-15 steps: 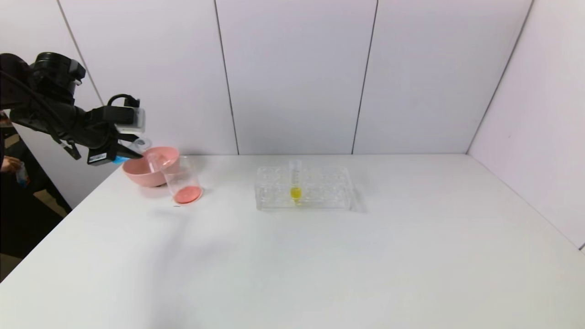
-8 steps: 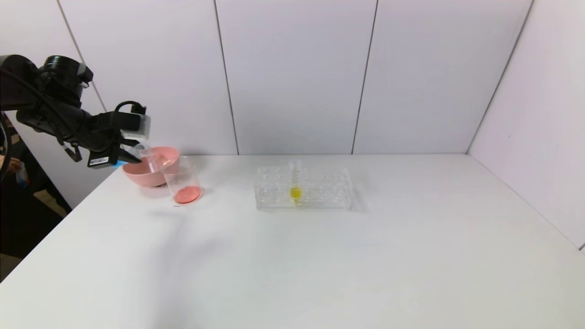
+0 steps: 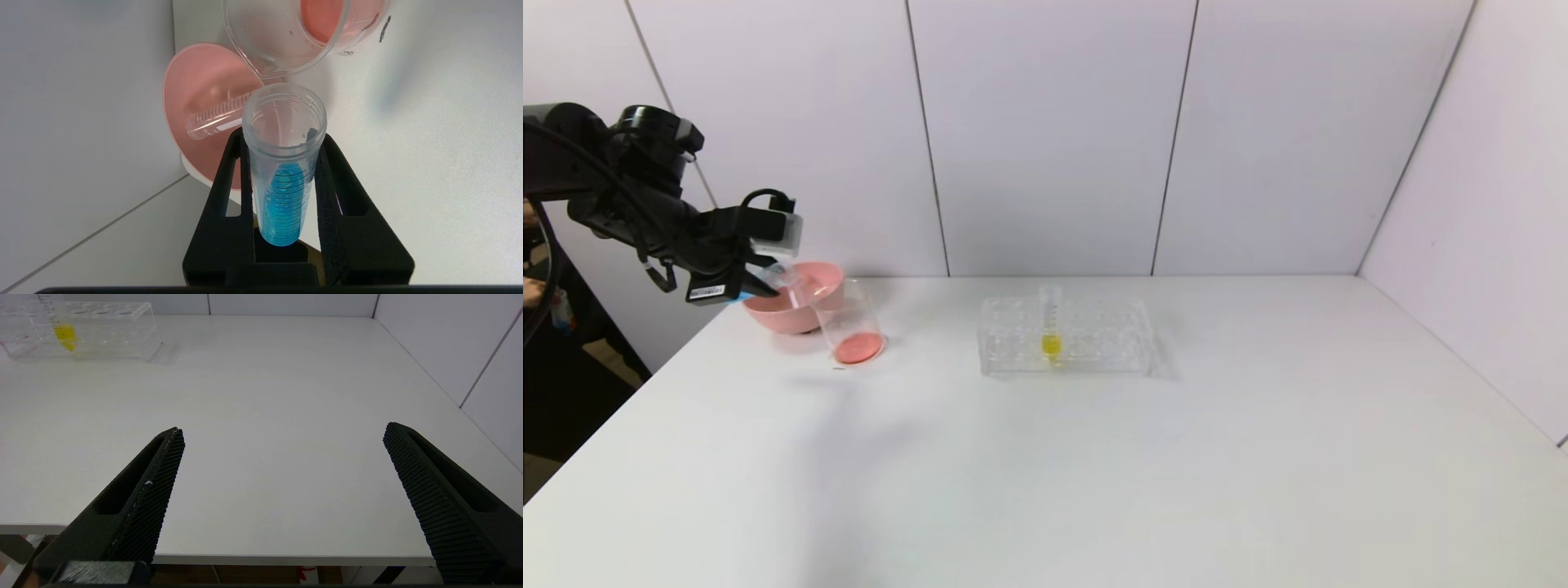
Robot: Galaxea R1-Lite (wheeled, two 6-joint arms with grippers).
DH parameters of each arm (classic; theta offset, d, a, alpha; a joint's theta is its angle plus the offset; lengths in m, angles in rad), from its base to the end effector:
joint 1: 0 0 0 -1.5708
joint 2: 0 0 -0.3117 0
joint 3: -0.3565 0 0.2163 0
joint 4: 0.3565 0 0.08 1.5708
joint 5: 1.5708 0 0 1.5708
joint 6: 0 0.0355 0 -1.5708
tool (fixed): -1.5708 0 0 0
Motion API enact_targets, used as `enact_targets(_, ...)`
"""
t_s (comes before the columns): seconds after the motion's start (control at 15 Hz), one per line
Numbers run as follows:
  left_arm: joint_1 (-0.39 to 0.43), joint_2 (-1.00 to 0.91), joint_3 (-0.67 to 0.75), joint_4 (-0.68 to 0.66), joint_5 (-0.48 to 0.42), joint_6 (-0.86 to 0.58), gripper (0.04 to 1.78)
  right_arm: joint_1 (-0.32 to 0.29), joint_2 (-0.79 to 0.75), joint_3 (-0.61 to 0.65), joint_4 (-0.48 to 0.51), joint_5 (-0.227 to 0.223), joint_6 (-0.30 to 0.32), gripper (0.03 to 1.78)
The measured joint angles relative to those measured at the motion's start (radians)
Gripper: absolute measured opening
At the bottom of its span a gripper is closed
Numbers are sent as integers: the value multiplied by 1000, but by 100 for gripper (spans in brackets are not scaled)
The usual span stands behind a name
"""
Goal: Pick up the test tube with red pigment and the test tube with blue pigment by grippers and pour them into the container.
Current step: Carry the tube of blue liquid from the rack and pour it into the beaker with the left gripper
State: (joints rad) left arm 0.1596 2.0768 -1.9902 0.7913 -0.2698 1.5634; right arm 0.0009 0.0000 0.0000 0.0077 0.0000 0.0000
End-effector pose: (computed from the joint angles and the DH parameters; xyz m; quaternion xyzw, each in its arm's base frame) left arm 0.4285 0.0594 0.2424 0.5725 0.2596 -0.3279 0.7052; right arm 0.0065 0.0000 0.0746 0.0000 0.0038 0.0004 1.0000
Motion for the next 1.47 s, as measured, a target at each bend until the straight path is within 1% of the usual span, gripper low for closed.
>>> enact_targets(0.53,-12,13,-1,1,42,-8,45,1,0,0,0,0,0,177)
enact_targets(0.8,-20,13,-1,0,44,-9,45,1,0,0,0,0,0,177)
enact_targets(1.0,-27,13,-3,2,73,-11,45,1,0,0,0,0,0,177)
enact_targets(1.33,-32,11,-5,3,84,-10,45,1,0,0,0,0,0,177)
enact_targets(1.47,-39,11,-8,10,114,-11,45,1,0,0,0,0,0,177)
